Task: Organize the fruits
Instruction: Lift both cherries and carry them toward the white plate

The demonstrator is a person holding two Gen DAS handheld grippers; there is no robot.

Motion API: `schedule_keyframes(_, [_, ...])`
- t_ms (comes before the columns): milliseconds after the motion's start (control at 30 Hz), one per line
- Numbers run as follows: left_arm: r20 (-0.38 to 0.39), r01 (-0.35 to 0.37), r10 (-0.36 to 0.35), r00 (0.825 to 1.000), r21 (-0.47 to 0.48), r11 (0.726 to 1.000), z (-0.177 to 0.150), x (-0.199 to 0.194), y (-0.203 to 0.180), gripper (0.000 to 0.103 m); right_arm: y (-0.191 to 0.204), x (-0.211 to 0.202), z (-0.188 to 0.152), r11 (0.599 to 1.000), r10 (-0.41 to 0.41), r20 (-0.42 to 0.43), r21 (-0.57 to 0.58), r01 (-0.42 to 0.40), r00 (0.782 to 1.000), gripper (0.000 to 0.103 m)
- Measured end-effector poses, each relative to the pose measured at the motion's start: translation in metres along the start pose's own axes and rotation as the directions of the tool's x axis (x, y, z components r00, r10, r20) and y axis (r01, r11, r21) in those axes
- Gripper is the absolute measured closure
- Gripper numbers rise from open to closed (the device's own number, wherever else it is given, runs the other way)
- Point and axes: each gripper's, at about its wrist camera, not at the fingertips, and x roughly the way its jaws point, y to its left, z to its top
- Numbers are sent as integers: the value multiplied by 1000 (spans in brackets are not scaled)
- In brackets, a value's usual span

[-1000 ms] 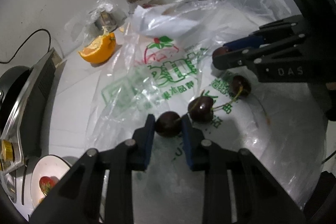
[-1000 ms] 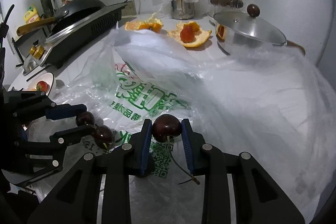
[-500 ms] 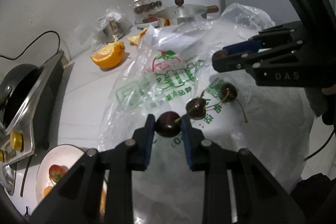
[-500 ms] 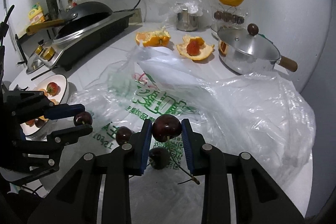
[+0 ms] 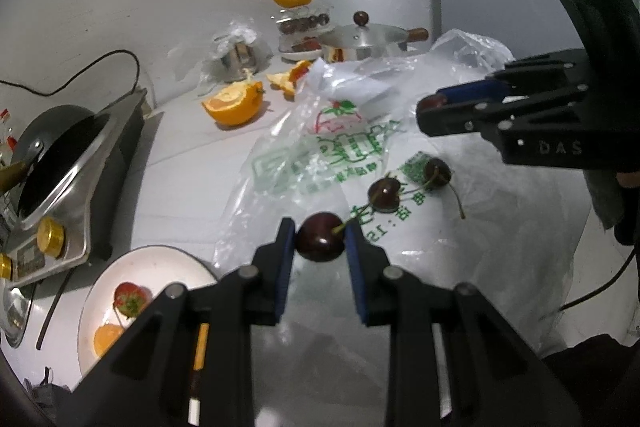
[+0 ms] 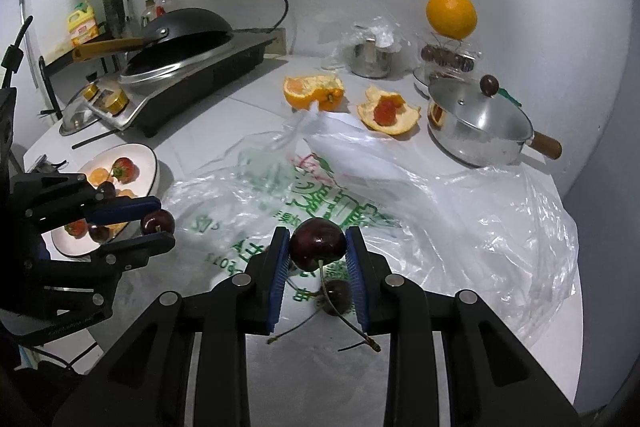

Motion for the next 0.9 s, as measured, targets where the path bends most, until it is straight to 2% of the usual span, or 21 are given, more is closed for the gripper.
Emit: schedule_keyframes(900, [38,-63,68,997,-127,990,-41,-49,50,77,75,-7,13,992,38,0,-119,-38,999,73])
